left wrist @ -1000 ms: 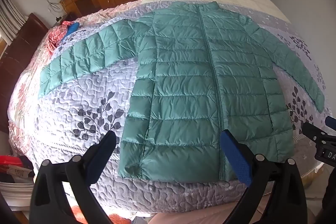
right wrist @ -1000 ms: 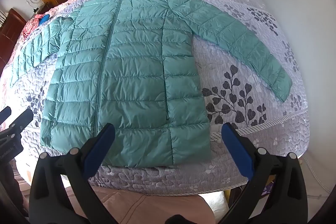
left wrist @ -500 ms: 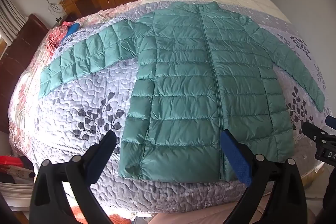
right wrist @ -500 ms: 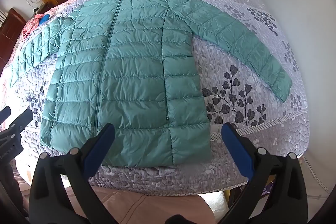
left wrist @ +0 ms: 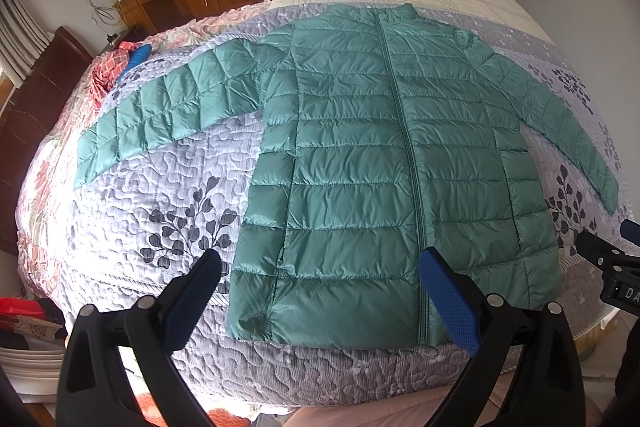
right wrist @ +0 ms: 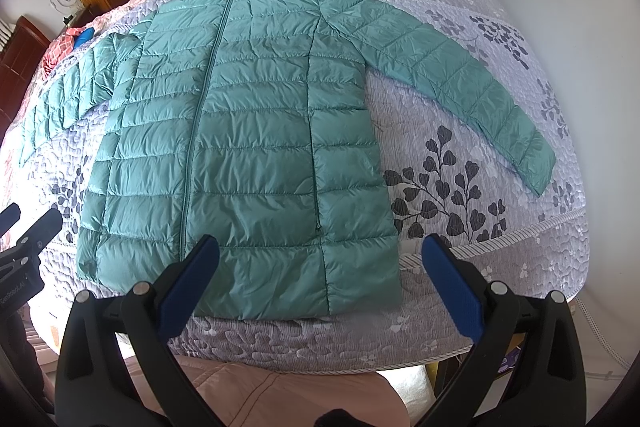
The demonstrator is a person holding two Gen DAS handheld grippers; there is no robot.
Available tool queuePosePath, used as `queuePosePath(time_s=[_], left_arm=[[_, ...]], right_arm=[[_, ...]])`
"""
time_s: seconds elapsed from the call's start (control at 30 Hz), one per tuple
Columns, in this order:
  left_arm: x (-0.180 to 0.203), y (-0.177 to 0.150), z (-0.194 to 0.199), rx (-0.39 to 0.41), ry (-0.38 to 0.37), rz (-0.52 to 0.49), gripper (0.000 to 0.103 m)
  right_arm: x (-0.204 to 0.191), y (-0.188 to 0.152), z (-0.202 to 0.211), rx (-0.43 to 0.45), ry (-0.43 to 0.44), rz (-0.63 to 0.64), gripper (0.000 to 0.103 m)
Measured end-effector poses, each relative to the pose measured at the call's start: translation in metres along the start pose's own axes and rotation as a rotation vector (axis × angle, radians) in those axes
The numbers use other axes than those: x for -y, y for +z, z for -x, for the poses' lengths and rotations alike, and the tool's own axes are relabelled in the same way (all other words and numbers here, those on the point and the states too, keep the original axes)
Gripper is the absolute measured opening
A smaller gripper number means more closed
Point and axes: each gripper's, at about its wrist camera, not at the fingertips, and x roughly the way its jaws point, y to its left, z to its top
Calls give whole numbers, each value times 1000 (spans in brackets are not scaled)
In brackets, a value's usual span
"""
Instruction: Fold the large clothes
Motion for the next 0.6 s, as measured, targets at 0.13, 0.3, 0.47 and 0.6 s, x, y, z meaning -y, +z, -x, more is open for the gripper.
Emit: queuePosePath(time_s=[0.13,0.3,0.47,0.6], left_arm=[[0,0,0,0,0,0,99],[0,0,0,0,0,-1,99],[0,0,0,0,1,0,99],[0,0,0,0,1,0,99]], right_arm=[[0,0,0,0,0,0,100],[-1,0,-1,-2,0,0,100],[-1,0,-1,-2,0,0,100],[-2,0,-1,-2,1,0,100]])
